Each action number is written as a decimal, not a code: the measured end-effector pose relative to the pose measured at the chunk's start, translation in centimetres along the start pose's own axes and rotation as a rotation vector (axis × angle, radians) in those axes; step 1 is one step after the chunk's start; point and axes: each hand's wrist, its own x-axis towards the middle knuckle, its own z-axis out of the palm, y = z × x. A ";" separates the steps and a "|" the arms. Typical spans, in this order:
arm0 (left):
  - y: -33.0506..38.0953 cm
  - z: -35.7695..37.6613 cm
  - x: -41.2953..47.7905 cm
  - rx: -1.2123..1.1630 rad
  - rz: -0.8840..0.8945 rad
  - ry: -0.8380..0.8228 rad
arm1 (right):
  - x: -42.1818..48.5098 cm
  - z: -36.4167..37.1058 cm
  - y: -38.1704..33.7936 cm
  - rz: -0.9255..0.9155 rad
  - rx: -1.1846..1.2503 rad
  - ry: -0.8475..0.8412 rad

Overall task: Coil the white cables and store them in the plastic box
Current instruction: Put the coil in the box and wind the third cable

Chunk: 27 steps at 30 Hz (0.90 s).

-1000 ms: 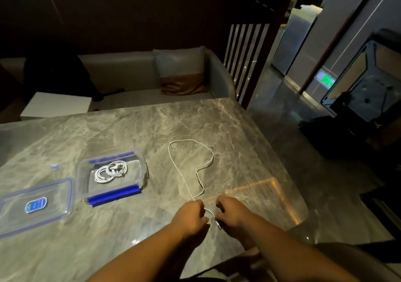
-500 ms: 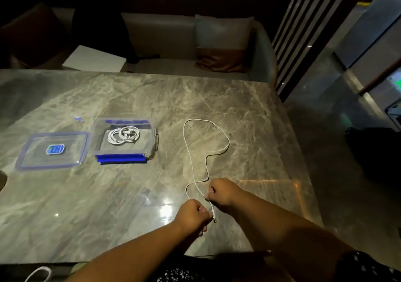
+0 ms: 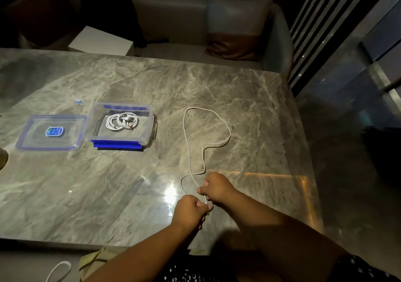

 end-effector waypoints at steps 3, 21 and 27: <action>-0.1 -0.4 0.0 -0.097 -0.015 -0.030 | -0.3 -0.1 0.0 0.003 0.086 0.005; 7.2 -7.9 1.2 -0.307 0.001 -0.498 | -3.8 -3.8 -7.4 -0.045 0.369 0.140; 10.6 -11.7 1.8 -0.274 -0.006 -0.624 | -3.0 -6.3 -10.8 -0.152 0.216 0.198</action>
